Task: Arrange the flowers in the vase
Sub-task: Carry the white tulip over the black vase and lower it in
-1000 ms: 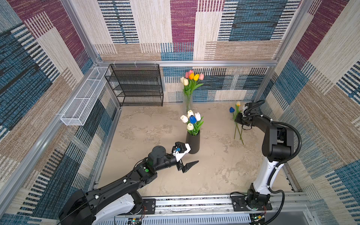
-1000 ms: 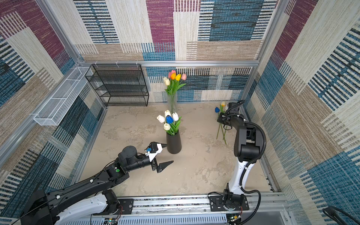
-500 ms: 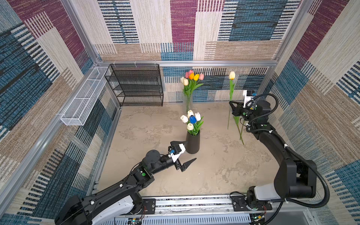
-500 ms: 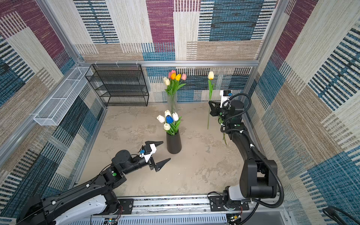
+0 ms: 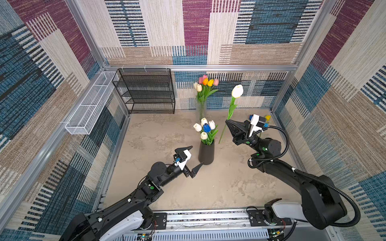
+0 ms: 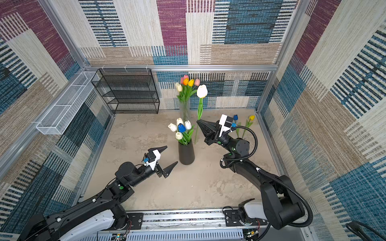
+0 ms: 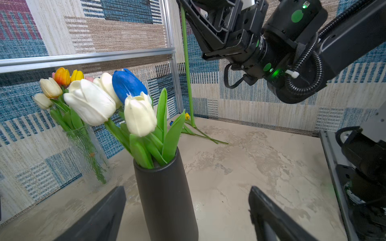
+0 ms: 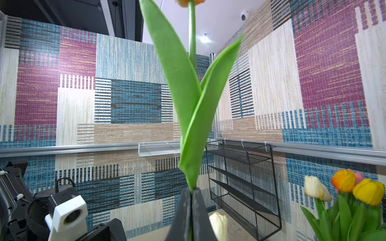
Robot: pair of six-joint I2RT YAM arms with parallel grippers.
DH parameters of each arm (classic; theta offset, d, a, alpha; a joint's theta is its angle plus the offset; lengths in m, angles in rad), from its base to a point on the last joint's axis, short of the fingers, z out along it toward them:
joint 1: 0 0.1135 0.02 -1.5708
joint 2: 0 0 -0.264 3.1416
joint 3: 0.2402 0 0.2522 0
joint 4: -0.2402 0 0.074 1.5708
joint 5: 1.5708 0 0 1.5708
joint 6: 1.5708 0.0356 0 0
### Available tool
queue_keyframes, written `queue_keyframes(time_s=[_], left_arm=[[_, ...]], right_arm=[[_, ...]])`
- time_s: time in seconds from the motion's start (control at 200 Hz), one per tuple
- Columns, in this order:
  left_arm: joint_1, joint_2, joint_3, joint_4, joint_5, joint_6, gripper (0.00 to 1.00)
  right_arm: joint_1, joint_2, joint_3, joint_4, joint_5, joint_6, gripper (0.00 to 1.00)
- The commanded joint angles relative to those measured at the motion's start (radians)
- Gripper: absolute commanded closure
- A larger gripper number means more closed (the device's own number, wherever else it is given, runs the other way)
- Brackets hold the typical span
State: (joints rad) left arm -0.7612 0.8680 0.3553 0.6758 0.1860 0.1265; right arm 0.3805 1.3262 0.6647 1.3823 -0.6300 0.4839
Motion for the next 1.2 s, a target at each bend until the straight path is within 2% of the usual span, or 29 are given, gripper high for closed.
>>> queue_keyframes(time_s=[0.0,0.235,0.656,0.901,1.192], left_arm=[[0.002,-0.006,-0.009,0.051,-0.011,-0.006,0.05],[0.002,-0.003,0.001,0.034,-0.006,0.012,0.05],[0.003,-0.002,0.009,0.005,-0.019,0.03,0.05],[0.003,0.023,0.018,0.003,-0.006,0.028,0.05],[0.003,0.033,0.01,0.016,-0.013,0.028,0.05]], right_arm=[[0.035,0.019,-0.015,0.247,0.072,-0.025,1.0],[0.075,0.101,-0.003,0.323,0.125,-0.072,1.0],[0.085,0.162,0.038,0.319,0.157,-0.142,1.0],[0.088,0.191,0.041,0.31,0.128,-0.163,1.0],[0.095,0.179,-0.001,0.226,0.041,-0.212,1.0]])
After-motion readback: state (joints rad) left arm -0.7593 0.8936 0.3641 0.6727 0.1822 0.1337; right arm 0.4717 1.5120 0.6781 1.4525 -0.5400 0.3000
